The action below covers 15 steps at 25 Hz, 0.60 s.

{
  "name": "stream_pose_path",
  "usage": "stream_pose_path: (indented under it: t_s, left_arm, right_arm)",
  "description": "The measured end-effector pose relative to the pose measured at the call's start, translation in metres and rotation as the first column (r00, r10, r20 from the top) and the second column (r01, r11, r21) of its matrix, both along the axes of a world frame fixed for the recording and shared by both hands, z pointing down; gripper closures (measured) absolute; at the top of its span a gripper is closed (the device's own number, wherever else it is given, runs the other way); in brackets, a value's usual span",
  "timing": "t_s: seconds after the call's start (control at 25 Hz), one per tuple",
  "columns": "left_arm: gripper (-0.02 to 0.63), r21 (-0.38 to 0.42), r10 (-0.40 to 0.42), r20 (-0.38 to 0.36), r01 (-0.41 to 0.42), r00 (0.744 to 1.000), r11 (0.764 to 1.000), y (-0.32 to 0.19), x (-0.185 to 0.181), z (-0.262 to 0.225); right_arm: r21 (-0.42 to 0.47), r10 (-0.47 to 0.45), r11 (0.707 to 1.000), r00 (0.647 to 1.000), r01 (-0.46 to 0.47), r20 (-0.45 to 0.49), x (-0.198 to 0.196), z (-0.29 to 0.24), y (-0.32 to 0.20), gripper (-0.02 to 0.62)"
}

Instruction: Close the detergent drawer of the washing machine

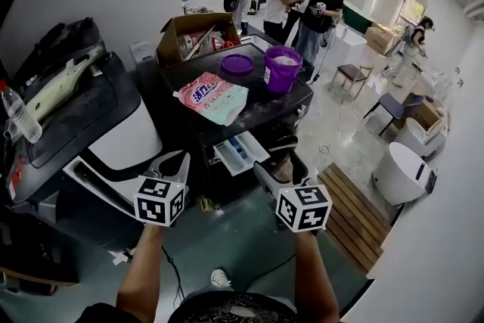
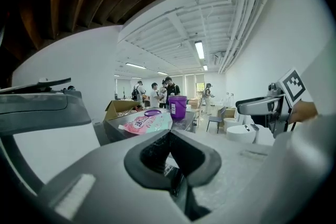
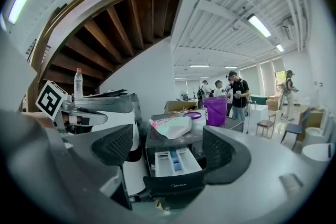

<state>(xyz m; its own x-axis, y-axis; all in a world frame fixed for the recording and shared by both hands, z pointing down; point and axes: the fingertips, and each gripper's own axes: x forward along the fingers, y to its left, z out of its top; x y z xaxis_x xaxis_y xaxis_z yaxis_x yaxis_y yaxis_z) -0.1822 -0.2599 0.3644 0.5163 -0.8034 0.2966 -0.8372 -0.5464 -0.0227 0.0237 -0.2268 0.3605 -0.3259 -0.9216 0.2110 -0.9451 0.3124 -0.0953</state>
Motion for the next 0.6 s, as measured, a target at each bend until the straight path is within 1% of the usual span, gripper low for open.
stream_pose_path:
  t_s: [0.4,0.6]
  left_arm:
    - [0.606,-0.006,0.07,0.014,-0.07,0.997,0.998,-0.019,0.005,0.007]
    - [0.606,-0.019,0.098,0.031,-0.097,0.995,0.995,-0.024,0.008,0.013]
  right_arm:
    - [-0.025,0.069,0.997,0.996,-0.068,0.063,0.005,0.02,-0.009,0.179]
    - [-0.056,0.097,0.994,0.99,-0.092,0.102,0.007,0.038,-0.01,0.184]
